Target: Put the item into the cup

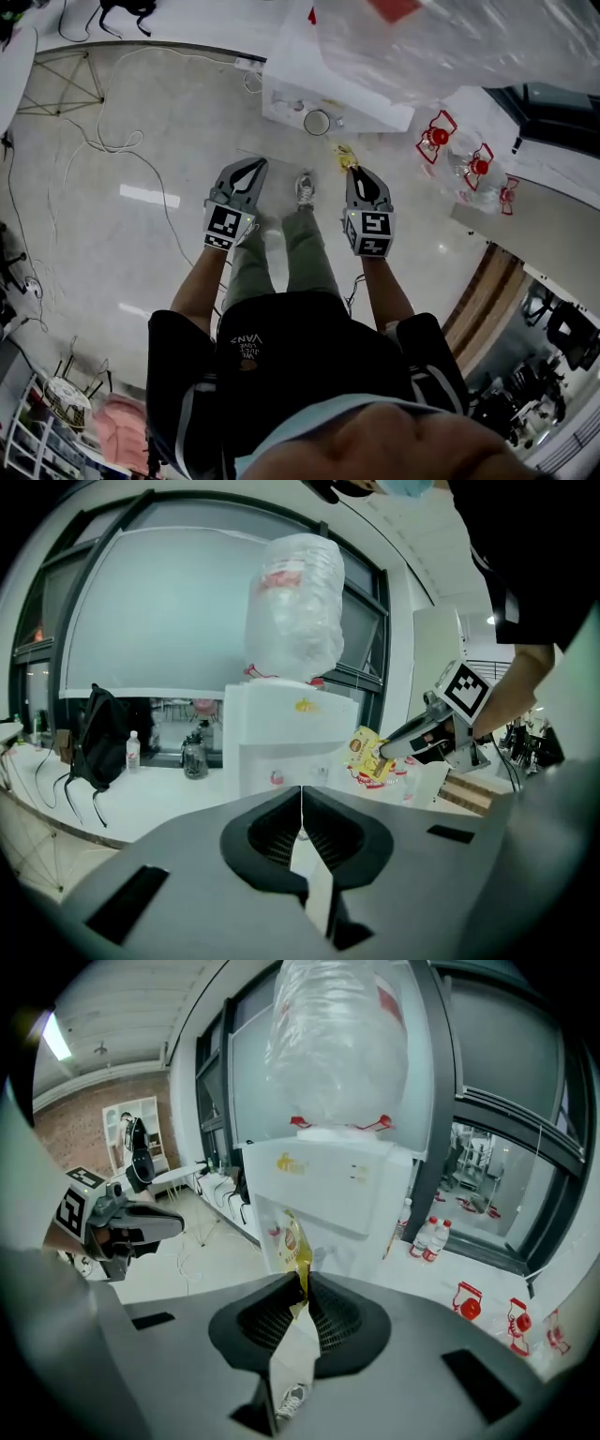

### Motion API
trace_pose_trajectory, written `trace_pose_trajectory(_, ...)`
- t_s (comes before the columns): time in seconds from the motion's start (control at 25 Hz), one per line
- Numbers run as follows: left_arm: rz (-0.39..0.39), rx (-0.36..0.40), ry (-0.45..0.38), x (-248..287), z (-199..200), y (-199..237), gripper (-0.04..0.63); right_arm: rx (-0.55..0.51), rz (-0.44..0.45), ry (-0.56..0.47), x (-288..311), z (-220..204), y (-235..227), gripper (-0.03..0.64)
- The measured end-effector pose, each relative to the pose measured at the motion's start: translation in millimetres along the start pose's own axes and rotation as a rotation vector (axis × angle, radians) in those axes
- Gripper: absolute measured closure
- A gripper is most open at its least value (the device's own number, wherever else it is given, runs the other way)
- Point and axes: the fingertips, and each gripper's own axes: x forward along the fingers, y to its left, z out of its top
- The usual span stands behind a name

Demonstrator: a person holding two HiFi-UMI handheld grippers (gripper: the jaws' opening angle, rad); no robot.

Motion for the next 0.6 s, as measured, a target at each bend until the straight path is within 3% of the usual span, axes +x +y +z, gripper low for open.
trace_pose_trajectory(0.6,-0.096,0.003,0.035,105,-104,17,0.574,-0.150,-0.007,0.109,134,-53,0,0.552)
